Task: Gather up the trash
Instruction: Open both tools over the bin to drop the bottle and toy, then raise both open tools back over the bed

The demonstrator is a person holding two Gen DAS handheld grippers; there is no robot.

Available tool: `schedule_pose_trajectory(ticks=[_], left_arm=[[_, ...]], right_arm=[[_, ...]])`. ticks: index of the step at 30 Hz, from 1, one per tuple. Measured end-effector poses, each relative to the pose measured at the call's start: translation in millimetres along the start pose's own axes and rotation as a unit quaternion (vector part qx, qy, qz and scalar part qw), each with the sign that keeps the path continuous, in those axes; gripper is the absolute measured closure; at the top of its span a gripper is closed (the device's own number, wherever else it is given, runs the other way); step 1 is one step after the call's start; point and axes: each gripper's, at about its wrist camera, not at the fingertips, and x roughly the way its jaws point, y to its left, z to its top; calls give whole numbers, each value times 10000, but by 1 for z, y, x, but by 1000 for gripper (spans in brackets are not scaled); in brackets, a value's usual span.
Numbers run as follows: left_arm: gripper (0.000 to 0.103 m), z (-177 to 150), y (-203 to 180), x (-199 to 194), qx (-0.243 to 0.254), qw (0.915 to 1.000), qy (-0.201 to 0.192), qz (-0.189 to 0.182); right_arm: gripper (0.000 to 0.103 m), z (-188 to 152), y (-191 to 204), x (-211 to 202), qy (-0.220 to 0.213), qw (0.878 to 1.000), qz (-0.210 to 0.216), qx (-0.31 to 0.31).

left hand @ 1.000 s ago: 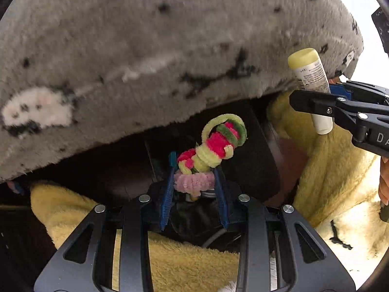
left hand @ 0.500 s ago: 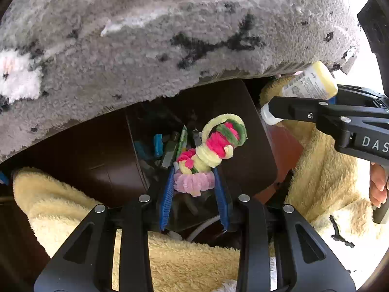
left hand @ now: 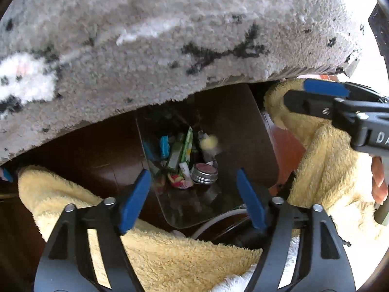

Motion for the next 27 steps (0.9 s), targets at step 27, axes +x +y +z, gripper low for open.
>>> schedule_pose_trajectory(ticks=[27], left_arm=[[8, 46, 2, -141, 197, 9823, -1772, 580]], right_arm=[[9, 49, -24, -135, -1791, 9832, -316, 151]])
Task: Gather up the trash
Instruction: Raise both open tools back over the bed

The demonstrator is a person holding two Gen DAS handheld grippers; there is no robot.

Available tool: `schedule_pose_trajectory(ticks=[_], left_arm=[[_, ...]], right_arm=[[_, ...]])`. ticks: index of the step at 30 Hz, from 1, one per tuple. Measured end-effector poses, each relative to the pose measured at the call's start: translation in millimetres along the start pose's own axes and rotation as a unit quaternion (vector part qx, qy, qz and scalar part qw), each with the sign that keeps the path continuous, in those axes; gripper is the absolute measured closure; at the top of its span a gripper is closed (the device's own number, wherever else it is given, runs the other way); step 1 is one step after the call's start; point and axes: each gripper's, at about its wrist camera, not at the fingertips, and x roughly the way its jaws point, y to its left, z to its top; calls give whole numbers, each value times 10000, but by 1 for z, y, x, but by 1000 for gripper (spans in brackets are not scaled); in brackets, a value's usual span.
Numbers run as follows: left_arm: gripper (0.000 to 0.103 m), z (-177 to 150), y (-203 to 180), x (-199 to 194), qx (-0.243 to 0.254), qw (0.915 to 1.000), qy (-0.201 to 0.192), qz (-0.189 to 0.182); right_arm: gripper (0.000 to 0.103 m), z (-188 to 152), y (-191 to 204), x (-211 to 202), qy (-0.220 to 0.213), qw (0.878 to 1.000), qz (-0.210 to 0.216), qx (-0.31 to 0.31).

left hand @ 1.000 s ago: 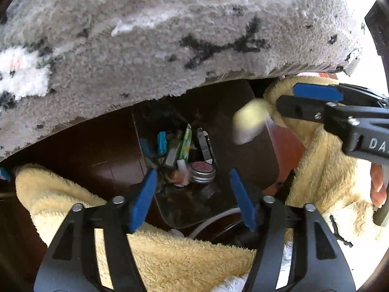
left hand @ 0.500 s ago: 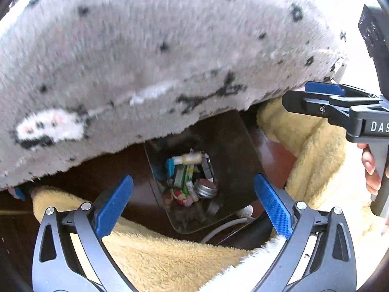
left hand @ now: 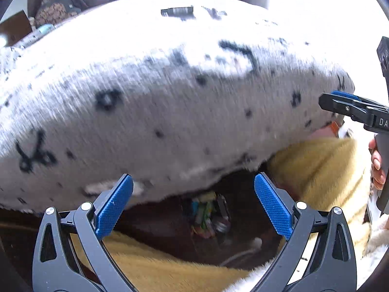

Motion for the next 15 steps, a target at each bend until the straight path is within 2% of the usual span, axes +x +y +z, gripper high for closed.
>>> schedule_pose_trajectory(ticks=[7, 15], left_arm=[[8, 43, 11, -9, 11, 9989, -404, 256], [8, 88, 30, -3, 42, 9972, -593, 446]], right_arm=[[8, 35, -2, -8, -297, 9991, -175, -243], [8, 78, -4, 11, -420, 9985, -160, -308]])
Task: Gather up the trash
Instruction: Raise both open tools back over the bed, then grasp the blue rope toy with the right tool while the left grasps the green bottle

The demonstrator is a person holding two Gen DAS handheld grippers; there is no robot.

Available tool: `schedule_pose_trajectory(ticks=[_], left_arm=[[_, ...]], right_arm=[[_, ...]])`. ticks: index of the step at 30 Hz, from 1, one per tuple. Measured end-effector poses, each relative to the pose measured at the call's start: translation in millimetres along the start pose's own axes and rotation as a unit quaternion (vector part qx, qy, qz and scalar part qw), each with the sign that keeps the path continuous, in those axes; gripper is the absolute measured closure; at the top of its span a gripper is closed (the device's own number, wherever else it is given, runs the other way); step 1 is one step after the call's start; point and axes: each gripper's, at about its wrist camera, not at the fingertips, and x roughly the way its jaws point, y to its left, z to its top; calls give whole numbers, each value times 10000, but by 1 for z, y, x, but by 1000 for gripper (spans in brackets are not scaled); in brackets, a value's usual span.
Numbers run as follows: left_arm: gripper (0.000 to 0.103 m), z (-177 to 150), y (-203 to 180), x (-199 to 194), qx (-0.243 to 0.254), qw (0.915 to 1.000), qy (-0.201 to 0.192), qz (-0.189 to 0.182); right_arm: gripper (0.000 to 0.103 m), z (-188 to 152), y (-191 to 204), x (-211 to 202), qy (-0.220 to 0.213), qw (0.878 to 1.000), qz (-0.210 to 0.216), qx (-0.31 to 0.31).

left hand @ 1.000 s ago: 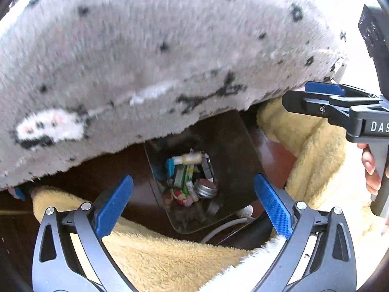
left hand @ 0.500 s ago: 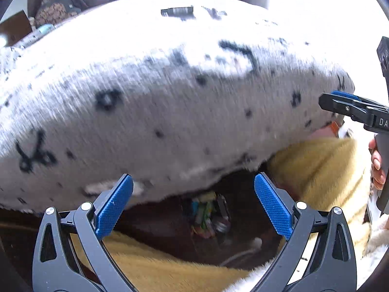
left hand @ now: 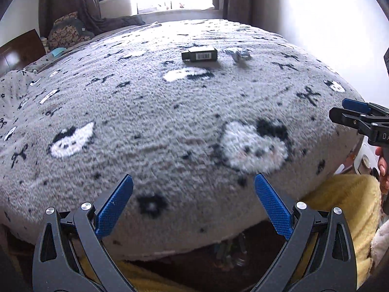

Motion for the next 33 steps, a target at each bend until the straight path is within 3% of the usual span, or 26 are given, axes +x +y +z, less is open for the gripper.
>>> schedule_pose_trajectory(ticks=[8, 13, 20, 29, 31, 33], left_arm=[[8, 44, 17, 31, -243, 9997, -54, -79], [8, 73, 23, 56, -303, 9995, -29, 58], [8, 96, 26, 88, -187, 9994, 130, 264], [8, 119, 24, 109, -169, 9994, 153, 279], [8, 125, 22, 115, -200, 9994, 182, 203], [8, 133, 22, 121, -280, 9993, 208, 146]], right_arm=[[7, 50, -10, 50, 96, 9998, -148, 80], [8, 85, -10, 101, 120, 9994, -317, 15], [10, 124, -7, 152, 194, 9995, -234, 112], [36, 153, -1, 191, 391, 9990, -229, 29], [47, 156, -1, 195, 391, 9990, -231, 45], [72, 159, -4, 198, 396, 9989, -212, 103]])
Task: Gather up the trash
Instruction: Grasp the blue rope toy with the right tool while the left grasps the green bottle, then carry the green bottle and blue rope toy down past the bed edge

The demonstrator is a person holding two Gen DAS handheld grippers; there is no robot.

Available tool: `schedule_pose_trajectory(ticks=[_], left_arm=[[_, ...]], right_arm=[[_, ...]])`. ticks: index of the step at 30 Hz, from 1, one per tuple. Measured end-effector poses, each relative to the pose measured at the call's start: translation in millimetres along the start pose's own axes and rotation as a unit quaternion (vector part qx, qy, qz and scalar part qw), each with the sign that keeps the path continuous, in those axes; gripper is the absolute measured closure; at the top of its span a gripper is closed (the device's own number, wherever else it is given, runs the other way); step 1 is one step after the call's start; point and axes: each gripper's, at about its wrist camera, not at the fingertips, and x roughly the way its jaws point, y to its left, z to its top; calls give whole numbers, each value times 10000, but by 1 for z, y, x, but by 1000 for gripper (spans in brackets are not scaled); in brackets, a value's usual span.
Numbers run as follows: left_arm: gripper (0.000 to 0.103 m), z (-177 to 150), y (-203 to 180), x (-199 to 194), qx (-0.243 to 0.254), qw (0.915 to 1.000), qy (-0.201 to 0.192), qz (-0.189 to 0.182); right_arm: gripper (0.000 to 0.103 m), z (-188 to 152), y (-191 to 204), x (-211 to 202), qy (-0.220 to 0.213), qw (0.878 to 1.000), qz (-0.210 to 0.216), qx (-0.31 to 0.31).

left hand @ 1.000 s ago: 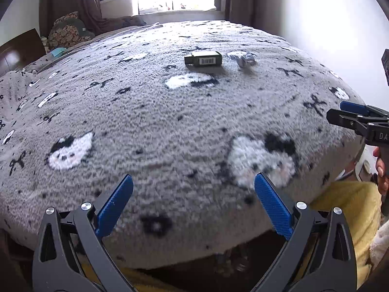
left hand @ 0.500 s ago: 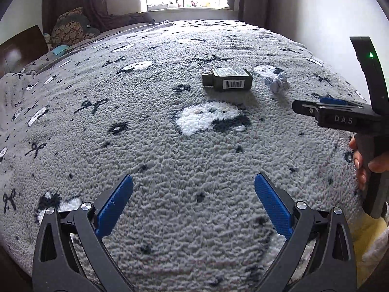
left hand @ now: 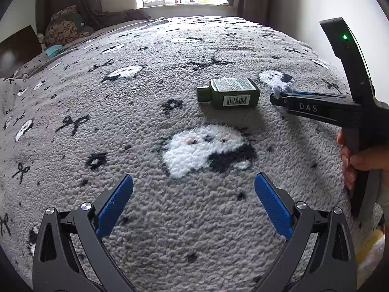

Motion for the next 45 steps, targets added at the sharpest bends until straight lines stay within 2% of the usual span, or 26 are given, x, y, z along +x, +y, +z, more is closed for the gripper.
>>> schedule_pose_trajectory(ticks=[5, 15, 29, 31, 34, 39, 45], left_arm=[[8, 28, -9, 16, -32, 10000, -45, -38], [8, 72, -21, 57, -526, 9973, -73, -501], [10, 96, -33, 102, -545, 9980, 313, -94], [21, 96, -31, 101, -568, 9978, 339, -86], [21, 94, -28, 93, -540, 9978, 361, -142], [22, 80, -24, 71, -279, 9993, 232, -36], [22, 55, -24, 14, 54, 9996, -177, -203]], right_arm=[[81, 6, -7, -4, -84, 10000, -13, -52], [82, -4, -52, -30, -232, 9995, -128, 149], [82, -17, -68, -48, -296, 9994, -172, 100], [82, -18, -69, -52, -324, 9992, -185, 108], [82, -21, -67, -59, -349, 9992, -203, 37], [82, -32, -59, -76, -448, 9988, -159, -105], [82, -53, -43, -115, -682, 9973, 109, -259]])
